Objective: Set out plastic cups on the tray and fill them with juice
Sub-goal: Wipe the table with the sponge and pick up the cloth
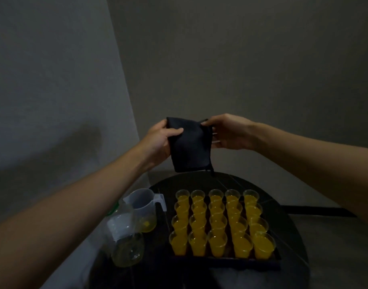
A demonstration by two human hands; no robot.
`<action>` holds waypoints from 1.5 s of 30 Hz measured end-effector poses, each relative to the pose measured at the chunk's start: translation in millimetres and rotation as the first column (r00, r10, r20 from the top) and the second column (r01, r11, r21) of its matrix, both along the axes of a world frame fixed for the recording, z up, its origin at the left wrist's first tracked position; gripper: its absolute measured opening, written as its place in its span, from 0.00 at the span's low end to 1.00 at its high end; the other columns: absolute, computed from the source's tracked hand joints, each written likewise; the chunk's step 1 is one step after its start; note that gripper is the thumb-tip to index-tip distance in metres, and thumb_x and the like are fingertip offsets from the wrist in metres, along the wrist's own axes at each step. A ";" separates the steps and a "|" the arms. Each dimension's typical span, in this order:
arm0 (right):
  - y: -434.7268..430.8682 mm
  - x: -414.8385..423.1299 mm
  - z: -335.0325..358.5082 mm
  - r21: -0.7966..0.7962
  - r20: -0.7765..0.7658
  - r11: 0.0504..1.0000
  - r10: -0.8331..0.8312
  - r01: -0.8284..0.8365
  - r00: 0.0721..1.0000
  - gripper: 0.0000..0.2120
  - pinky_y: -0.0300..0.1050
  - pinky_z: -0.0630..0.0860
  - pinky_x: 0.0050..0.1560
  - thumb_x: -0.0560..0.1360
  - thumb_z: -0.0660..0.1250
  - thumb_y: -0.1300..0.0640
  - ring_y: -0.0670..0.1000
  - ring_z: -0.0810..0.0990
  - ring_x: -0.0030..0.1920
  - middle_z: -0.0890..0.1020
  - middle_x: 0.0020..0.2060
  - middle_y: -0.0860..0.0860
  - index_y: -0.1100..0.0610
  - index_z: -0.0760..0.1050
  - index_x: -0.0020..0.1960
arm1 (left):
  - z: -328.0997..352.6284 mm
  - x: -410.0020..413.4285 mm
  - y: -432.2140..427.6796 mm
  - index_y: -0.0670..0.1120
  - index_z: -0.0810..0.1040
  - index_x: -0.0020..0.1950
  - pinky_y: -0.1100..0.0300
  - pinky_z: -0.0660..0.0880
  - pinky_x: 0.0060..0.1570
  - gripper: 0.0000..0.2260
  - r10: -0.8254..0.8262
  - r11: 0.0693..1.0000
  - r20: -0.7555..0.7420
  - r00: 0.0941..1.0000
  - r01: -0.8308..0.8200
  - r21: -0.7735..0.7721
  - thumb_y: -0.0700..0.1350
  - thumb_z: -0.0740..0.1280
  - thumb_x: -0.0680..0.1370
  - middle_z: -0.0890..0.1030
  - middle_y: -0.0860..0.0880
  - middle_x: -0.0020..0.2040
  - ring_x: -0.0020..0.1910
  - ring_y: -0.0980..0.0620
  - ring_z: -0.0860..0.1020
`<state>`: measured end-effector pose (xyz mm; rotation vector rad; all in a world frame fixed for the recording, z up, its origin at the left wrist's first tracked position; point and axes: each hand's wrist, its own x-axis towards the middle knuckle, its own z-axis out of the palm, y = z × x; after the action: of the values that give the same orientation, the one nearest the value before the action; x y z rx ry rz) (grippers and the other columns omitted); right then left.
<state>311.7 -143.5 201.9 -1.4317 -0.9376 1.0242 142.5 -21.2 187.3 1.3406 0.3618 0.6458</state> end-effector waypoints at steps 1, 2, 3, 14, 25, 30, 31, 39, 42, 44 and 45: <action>-0.1 0.9 0.8 0.020 0.024 1.000 -0.005 0.004 1.000 0.10 0.48 0.78 0.55 0.80 0.64 0.59 0.52 0.80 0.53 0.80 0.53 0.54 0.58 0.78 0.58 | 0.3 -2.2 3.0 0.39 0.77 0.64 0.56 0.82 0.50 0.13 0.037 0.999 -0.040 0.999 -0.035 0.029 0.33 0.64 0.81 0.82 0.40 0.60 0.57 0.44 0.83; -0.3 1.7 1.6 0.042 0.057 0.999 -0.018 0.016 0.998 0.09 0.47 0.79 0.54 0.79 0.65 0.59 0.53 0.81 0.54 0.81 0.53 0.54 0.58 0.79 0.58 | 0.2 -4.5 5.0 0.40 0.78 0.62 0.57 0.82 0.48 0.11 0.077 0.995 -0.080 0.994 -0.073 0.061 0.34 0.66 0.80 0.83 0.39 0.60 0.55 0.45 0.84; -0.2 1.9 2.0 0.061 0.086 0.998 -0.032 0.027 0.996 0.08 0.47 0.80 0.53 0.79 0.66 0.59 0.53 0.82 0.55 0.83 0.53 0.54 0.57 0.80 0.57 | 0.6 -7.1 7.5 0.40 0.78 0.61 0.57 0.82 0.47 0.10 0.128 0.987 -0.119 0.985 -0.115 0.109 0.35 0.68 0.80 0.83 0.39 0.60 0.54 0.46 0.84; 8.2 -21.1 -15.6 0.216 0.405 0.975 -0.142 0.056 0.903 0.07 0.44 0.72 0.59 0.81 0.64 0.55 0.48 0.80 0.55 0.83 0.48 0.49 0.55 0.80 0.53 | -9.1 -39.2 24.5 0.49 0.84 0.53 0.59 0.77 0.47 0.07 0.415 0.670 -0.071 0.907 -0.252 0.698 0.43 0.75 0.76 0.82 0.47 0.41 0.42 0.54 0.79; 37.5 -61.6 -49.2 0.223 0.395 0.974 -0.130 0.042 0.909 0.16 0.58 0.77 0.60 0.79 0.68 0.50 0.61 0.81 0.55 0.82 0.52 0.64 0.65 0.76 0.51 | -34.8 -90.8 36.5 0.47 0.76 0.40 0.63 0.71 0.41 0.11 0.441 0.647 -0.141 0.886 -0.205 0.734 0.48 0.67 0.82 0.76 0.51 0.39 0.36 0.59 0.74; 54.6 -100.9 -91.8 0.132 0.326 0.991 -0.036 -0.008 0.945 0.13 0.42 0.79 0.41 0.81 0.64 0.47 0.50 0.80 0.42 0.79 0.41 0.53 0.57 0.71 0.48 | -73.5 -121.2 27.4 0.47 0.70 0.42 0.64 0.69 0.33 0.13 0.440 0.766 -0.193 0.877 -0.255 0.590 0.49 0.59 0.86 0.73 0.51 0.36 0.31 0.62 0.72; 57.7 -109.5 -102.1 0.101 0.318 0.995 -0.021 -0.011 0.948 0.13 0.42 0.77 0.40 0.81 0.64 0.46 0.50 0.78 0.40 0.78 0.40 0.51 0.56 0.70 0.48 | -87.3 -127.3 27.7 0.48 0.70 0.43 0.63 0.70 0.33 0.14 0.451 0.791 -0.224 0.864 -0.270 0.549 0.50 0.57 0.86 0.73 0.51 0.37 0.33 0.60 0.73; 70.1 -170.8 -206.2 -0.268 0.065 0.951 0.177 -0.154 0.982 0.10 0.43 0.81 0.38 0.82 0.64 0.51 0.51 0.84 0.44 0.83 0.43 0.55 0.57 0.77 0.51 | -202.1 -173.0 27.5 0.46 0.72 0.49 0.56 0.76 0.45 0.14 0.454 0.890 -0.449 0.770 -0.370 0.266 0.52 0.55 0.86 0.78 0.46 0.46 0.48 0.49 0.79; 76.2 -183.4 -249.8 -0.326 -0.029 0.932 0.157 -0.158 0.987 0.06 0.42 0.77 0.36 0.77 0.68 0.62 0.49 0.80 0.42 0.80 0.40 0.53 0.55 0.72 0.45 | -242.2 -185.1 29.6 0.45 0.73 0.61 0.48 0.75 0.63 0.19 0.408 0.906 -0.551 0.728 -0.397 0.147 0.59 0.56 0.85 0.80 0.46 0.59 0.60 0.48 0.79; 81.4 -188.3 -279.7 -0.356 -0.040 0.923 0.141 -0.146 0.989 0.12 0.45 0.77 0.39 0.72 0.70 0.67 0.52 0.81 0.45 0.80 0.44 0.55 0.55 0.71 0.49 | -266.1 -190.7 30.5 0.45 0.74 0.64 0.48 0.76 0.63 0.17 0.351 0.900 -0.566 0.746 -0.435 -0.015 0.56 0.59 0.85 0.81 0.46 0.61 0.61 0.47 0.79; 83.1 -190.5 -294.4 -0.377 -0.036 0.917 0.129 -0.133 0.991 0.15 0.48 0.77 0.42 0.70 0.71 0.67 0.54 0.81 0.48 0.81 0.47 0.57 0.54 0.71 0.51 | -277.8 -194.2 30.9 0.44 0.75 0.61 0.48 0.78 0.55 0.12 0.303 0.889 -0.580 0.756 -0.443 -0.113 0.50 0.62 0.84 0.82 0.45 0.57 0.57 0.45 0.81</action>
<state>121.2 -60.4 -92.5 -1.6951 -0.8677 1.3683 -51.7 9.7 -90.6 1.1999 1.1767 0.5090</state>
